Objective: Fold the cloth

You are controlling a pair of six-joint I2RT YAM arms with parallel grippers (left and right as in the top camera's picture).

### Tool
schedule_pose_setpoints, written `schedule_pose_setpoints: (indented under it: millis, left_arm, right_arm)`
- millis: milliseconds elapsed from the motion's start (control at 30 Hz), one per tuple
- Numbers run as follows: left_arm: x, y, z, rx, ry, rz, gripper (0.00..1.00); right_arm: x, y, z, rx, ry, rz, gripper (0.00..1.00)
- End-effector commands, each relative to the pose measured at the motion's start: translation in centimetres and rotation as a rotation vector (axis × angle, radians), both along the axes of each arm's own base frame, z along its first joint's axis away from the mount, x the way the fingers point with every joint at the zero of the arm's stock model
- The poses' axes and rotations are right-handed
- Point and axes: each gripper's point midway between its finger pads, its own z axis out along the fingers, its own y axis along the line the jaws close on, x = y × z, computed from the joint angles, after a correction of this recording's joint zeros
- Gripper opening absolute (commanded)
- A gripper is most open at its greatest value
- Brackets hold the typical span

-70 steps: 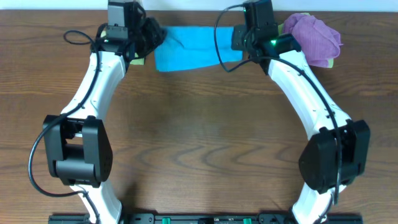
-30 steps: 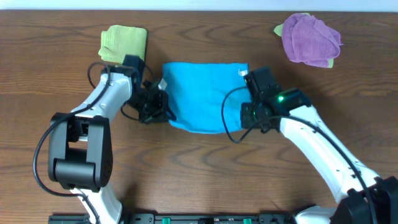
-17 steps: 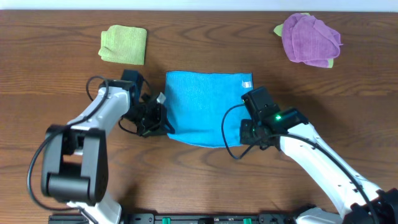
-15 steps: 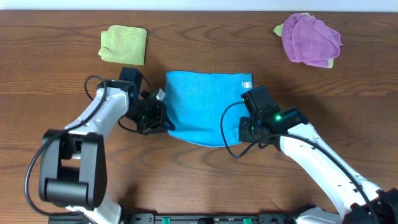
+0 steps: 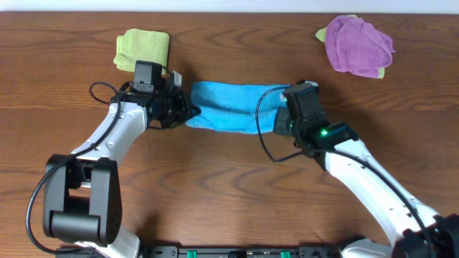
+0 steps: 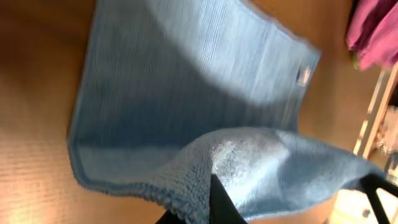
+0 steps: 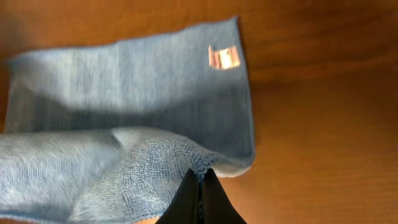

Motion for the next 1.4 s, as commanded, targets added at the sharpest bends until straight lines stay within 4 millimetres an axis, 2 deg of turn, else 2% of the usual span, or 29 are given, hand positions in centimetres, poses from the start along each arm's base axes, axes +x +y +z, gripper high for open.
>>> schedule_pose_setpoints:
  millis: [0, 200, 367, 600, 767, 933, 1200, 1367]
  left_arm:
    - [1.6, 0.9, 0.4, 0.033, -0.031, 0.088, 0.06]
    - [3.7, 2.0, 0.5, 0.112, -0.119, 0.144, 0.06]
    - [5.4, 1.7, 0.7, 0.128, -0.194, 0.163, 0.06]
    - [7.0, 1.4, -2.2, 0.11, -0.181, 0.191, 0.06]
    - [8.0, 1.9, -2.6, 0.135, -0.216, 0.217, 0.06]
    - [9.0, 2.4, -2.8, 0.156, -0.25, 0.241, 0.06]
    - [10.1, 2.1, -4.9, 0.142, -0.264, 0.254, 0.06]
    - [10.6, 2.1, -5.8, 0.139, -0.276, 0.256, 0.06]
  right_arm:
    - [0.9, -1.1, -1.2, -0.046, 0.004, -0.023, 0.01]
    - [2.7, -1.4, -2.5, -0.044, -0.017, -0.041, 0.01]
    - [4.3, -0.9, -2.9, -0.037, -0.062, -0.033, 0.01]
    - [5.6, -2.0, -3.2, -0.054, -0.09, -0.043, 0.01]
    - [5.9, -2.8, -4.2, -0.066, -0.073, -0.055, 0.01]
    - [6.6, -2.5, -4.7, -0.075, -0.089, -0.039, 0.01]
    - [8.1, -2.1, -5.7, -0.089, -0.13, -0.014, 0.01]
    - [8.4, -2.4, -7.0, -0.11, -0.119, -0.02, 0.02]
